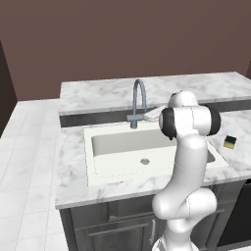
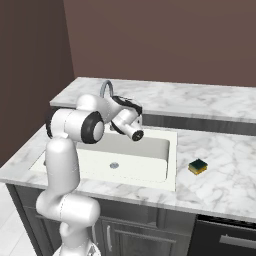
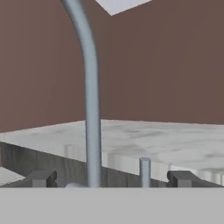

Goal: Soak the sponge with water for a few seconds and then drop it inside the sink.

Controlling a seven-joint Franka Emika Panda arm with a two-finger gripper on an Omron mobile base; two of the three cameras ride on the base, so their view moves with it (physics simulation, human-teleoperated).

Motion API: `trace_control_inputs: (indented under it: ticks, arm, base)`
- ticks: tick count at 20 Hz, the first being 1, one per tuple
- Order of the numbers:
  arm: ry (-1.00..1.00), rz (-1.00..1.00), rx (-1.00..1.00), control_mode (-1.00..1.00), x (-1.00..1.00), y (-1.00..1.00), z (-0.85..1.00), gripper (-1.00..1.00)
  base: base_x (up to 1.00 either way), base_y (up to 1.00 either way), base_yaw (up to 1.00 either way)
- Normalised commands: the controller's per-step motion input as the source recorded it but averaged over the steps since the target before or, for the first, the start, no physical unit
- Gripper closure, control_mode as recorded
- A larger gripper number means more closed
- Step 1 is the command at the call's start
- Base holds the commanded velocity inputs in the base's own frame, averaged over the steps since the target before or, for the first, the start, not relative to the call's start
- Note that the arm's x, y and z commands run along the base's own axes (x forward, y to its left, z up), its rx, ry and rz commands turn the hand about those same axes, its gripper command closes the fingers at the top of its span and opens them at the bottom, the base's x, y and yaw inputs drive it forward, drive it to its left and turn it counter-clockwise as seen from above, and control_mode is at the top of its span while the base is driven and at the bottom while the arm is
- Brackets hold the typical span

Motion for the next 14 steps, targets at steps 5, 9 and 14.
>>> trace_control_inputs:
  ticks: [5, 9, 14]
  arm:
    - [0.00, -0.03, 0.12, -1.00, 0.14, 0.00, 0.00, -1.00]
    - [0.00, -0.04, 0.11, -1.00, 0.13, 0.00, 0.00, -1.00]
    - [0.00, -0.03, 0.08, -1.00, 0.04, 0.00, 0.00, -1.00]
  base:
    - [0.00, 0.00, 0.00]
    - [0.00, 0.00, 0.00]
    - [0.00, 0.00, 0.00]
